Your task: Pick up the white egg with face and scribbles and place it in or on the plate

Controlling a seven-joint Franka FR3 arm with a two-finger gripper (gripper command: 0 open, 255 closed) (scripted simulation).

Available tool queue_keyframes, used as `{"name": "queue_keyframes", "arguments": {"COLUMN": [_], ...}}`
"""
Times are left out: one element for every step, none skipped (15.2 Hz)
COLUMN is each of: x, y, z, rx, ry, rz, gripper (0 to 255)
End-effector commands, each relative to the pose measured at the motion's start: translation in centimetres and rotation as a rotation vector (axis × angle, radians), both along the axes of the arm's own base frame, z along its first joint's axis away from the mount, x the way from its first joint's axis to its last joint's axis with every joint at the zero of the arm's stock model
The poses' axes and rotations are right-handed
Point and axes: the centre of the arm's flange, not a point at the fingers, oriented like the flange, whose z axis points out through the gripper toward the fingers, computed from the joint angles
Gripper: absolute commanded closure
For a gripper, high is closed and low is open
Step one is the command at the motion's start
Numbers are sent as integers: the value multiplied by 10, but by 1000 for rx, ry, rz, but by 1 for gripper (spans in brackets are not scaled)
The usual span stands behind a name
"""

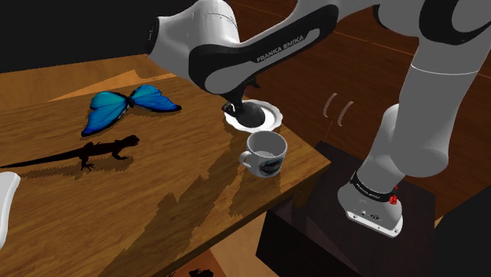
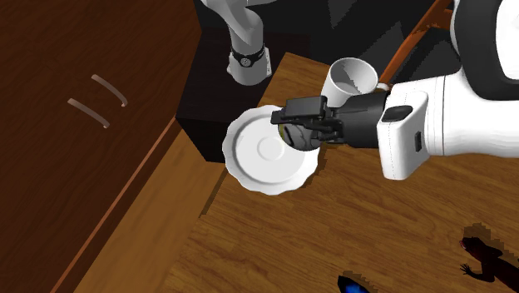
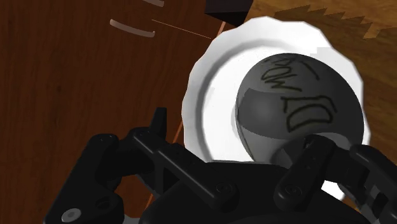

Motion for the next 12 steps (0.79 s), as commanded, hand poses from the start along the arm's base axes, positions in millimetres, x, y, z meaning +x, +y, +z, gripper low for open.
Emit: {"name": "queue_keyframes", "arguments": {"x": [-1,2,4,7,9,9,9,9,9,9,9,9], "y": [0,10,20,29,37,37,37,37,37,37,37,37], "z": [-5,3,12,20,26,26,26,26,26,26,26,26], "rx": [-3,-3,-3,-3,-3,-3,-3,-3,-3,-3,-3,-3], "ry": [6,6,6,6,6,6,6,6,6,6,6,6], "rz": [-3,-3,-3,-3,-3,-3,-3,-3,-3,-3,-3,-3], "gripper": [0,0,0,0,0,0,0,0,0,0,0,0]}}
